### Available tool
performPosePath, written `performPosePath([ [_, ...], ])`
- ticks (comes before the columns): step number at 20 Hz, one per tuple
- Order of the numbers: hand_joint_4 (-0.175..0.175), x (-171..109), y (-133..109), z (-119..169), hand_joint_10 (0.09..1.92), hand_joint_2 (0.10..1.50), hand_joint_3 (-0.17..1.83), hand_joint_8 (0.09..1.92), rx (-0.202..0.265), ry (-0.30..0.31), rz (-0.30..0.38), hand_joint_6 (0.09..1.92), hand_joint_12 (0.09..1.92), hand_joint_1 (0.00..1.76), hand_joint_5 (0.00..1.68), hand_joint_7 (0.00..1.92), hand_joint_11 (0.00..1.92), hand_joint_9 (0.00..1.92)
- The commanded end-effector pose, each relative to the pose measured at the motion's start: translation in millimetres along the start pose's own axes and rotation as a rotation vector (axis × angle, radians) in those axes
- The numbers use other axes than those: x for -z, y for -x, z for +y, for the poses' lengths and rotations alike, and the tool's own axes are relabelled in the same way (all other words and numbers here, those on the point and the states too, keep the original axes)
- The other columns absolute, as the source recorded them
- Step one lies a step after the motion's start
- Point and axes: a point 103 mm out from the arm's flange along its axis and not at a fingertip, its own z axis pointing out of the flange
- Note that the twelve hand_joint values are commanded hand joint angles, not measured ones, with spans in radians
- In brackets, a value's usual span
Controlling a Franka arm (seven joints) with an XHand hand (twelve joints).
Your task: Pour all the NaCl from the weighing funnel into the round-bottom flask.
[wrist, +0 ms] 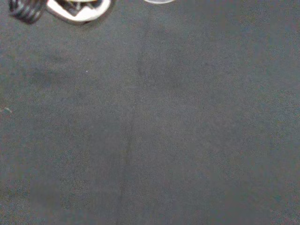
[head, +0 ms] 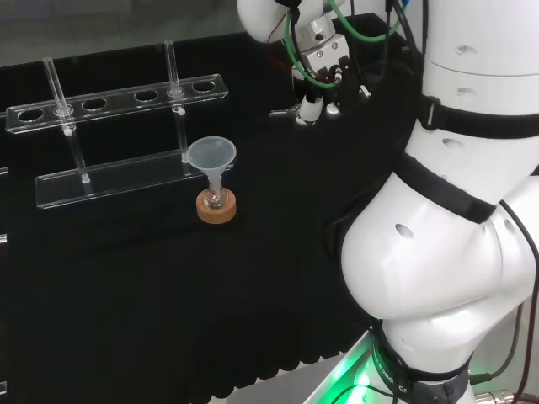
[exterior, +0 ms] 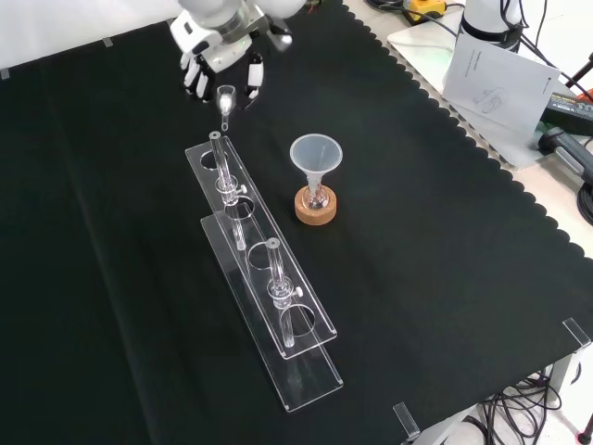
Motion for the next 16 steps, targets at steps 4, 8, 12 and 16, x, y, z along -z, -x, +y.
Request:
performPosePath([
  [4,0.175,13.3,-5.6,-57.3,0.4,0.73,0.6,0.67,-0.115,-0.034,-0.042,0.84,1.08,1.08,1.16,0.6,0.77,0.96],
  [8,0.175,24.0,-17.1,-74.1,0.4,0.73,0.6,0.67,-0.087,-0.004,-0.062,0.84,1.08,1.08,1.16,0.6,0.78,0.97],
  [12,0.175,33.7,-29.8,-91.3,0.39,0.73,0.6,0.67,-0.08,0.01,-0.072,0.84,1.07,1.08,1.16,0.6,0.78,0.97],
  [16,0.175,43.0,-45.1,-105.4,0.39,0.73,0.6,0.67,-0.054,0.028,-0.099,0.84,1.07,1.08,1.17,0.61,0.78,0.98],
])
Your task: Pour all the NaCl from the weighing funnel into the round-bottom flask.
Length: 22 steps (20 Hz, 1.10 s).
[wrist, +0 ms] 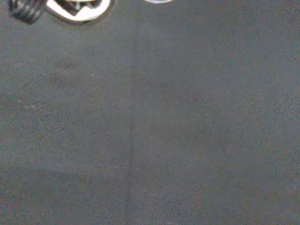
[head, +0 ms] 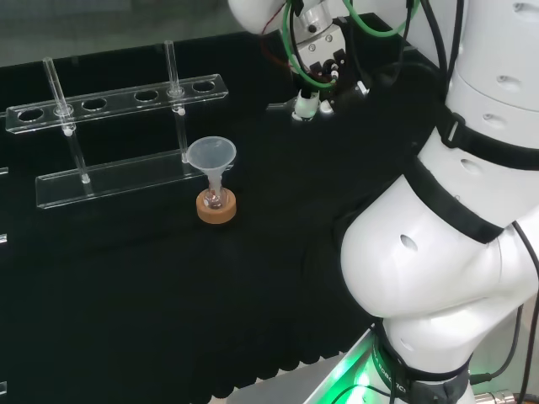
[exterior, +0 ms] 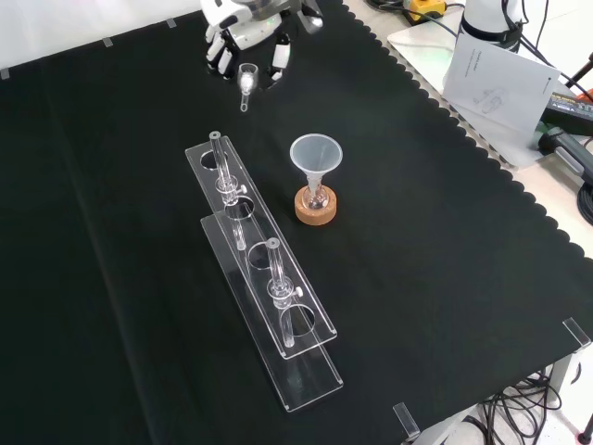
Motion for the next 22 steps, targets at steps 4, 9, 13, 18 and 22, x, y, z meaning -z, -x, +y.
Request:
performPosePath([
  [4,0.175,24.7,-39.9,-64.8,0.39,0.73,0.6,0.67,0.031,0.016,-0.107,0.84,1.07,1.08,1.17,0.61,0.79,0.98],
  [9,0.175,32.1,-62.0,-79.3,0.39,0.73,0.6,0.67,0.024,0.005,-0.14,0.84,1.07,1.08,1.17,0.61,0.79,0.99],
  [13,0.175,39.2,-79.1,-86.6,0.39,0.73,0.6,0.67,0.021,0.004,-0.169,0.83,1.06,1.08,1.17,0.62,0.79,1.0],
  [18,0.175,45.8,-92.4,-91.9,0.38,0.73,0.6,0.67,0.023,0.002,-0.204,0.83,1.06,1.09,1.17,0.62,0.79,1.0],
  [22,0.175,51.2,-99.7,-93.5,0.38,0.73,0.6,0.67,0.042,0.018,-0.232,0.83,1.06,1.09,1.17,0.62,0.8,1.01],
])
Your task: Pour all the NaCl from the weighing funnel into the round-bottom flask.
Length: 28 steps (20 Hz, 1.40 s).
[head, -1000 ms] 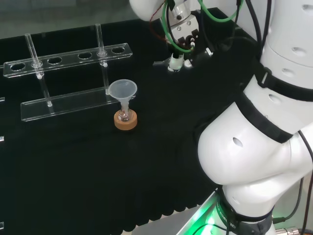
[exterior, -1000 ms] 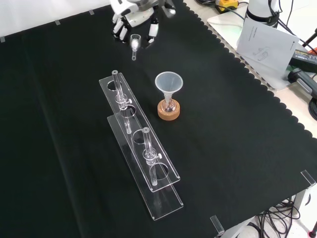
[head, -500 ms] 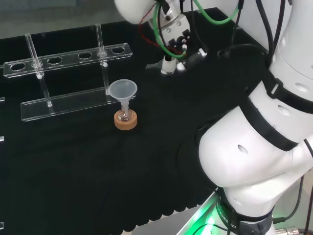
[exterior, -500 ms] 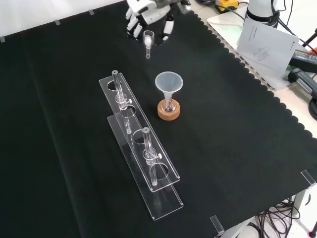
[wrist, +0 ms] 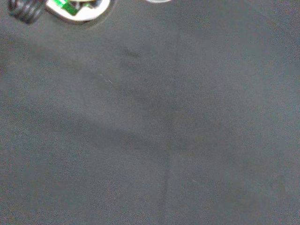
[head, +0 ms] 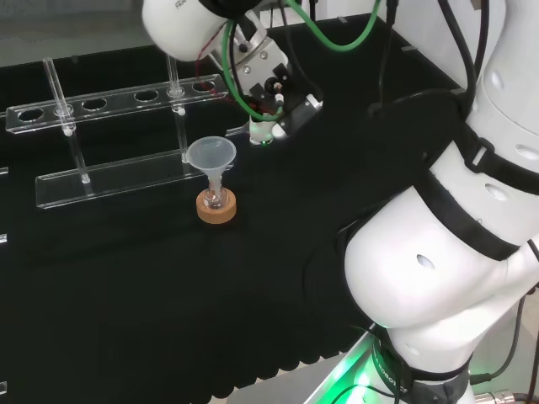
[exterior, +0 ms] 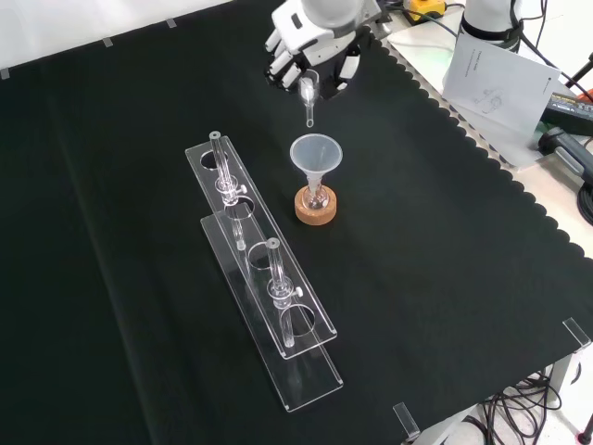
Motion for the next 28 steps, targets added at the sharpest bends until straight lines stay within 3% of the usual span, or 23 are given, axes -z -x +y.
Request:
performPosePath([
  [1,0.175,8.5,-9.0,-2.7,0.38,0.73,0.6,0.67,0.018,0.02,-0.042,0.83,1.06,1.09,1.17,0.62,0.8,1.01],
  [10,0.175,12.3,-19.2,-1.1,0.37,0.72,0.6,0.67,0.034,0.01,-0.099,0.82,1.06,1.09,1.18,0.63,0.8,1.01],
  [13,0.175,12.4,-20.6,0.1,0.37,0.72,0.6,0.67,0.023,0.005,-0.142,0.82,1.05,1.09,1.18,0.63,0.8,1.02],
  [28,0.175,17.9,-19.7,0.0,0.36,0.72,0.61,0.66,0.004,-0.012,-0.208,0.81,1.05,1.09,1.18,0.63,0.8,1.02],
])
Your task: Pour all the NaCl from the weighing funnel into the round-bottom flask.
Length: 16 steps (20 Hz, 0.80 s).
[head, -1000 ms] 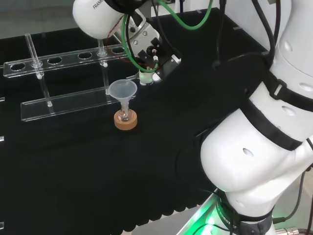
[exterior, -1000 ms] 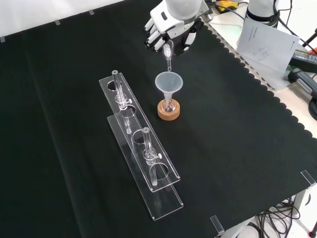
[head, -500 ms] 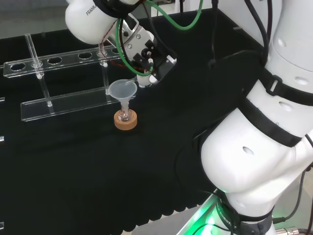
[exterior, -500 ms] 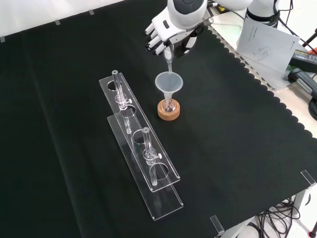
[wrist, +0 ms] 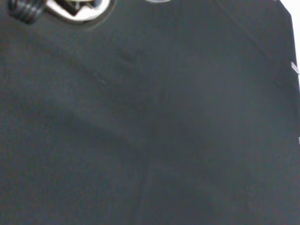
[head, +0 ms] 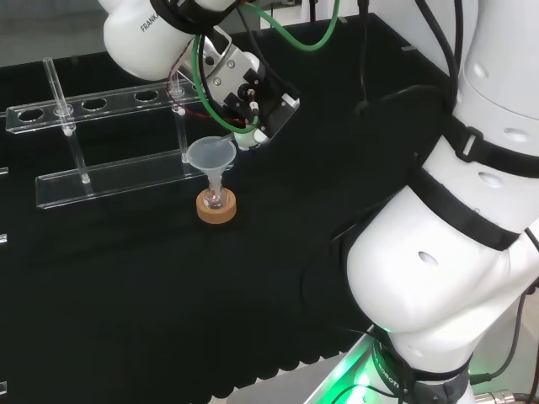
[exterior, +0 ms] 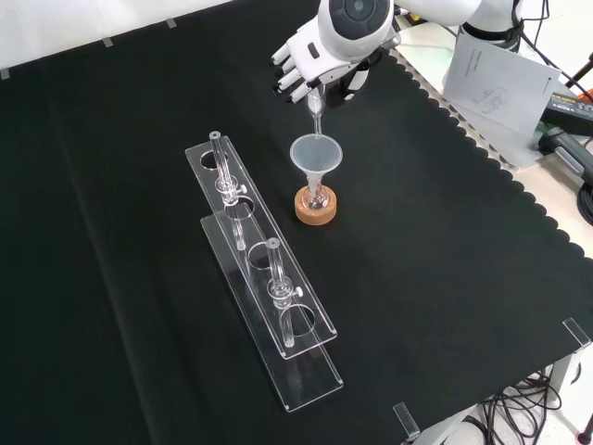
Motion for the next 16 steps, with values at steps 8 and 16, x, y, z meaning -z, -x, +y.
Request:
performPosePath([
  [8,0.175,5.8,0.5,0.6,0.36,0.72,0.61,0.66,-0.014,-0.011,-0.077,0.81,1.05,1.09,1.19,0.64,0.8,1.03],
  [16,0.175,10.7,-4.1,2.5,0.35,0.72,0.61,0.66,-0.008,-0.009,-0.098,0.81,1.05,1.09,1.19,0.64,0.8,1.02],
])
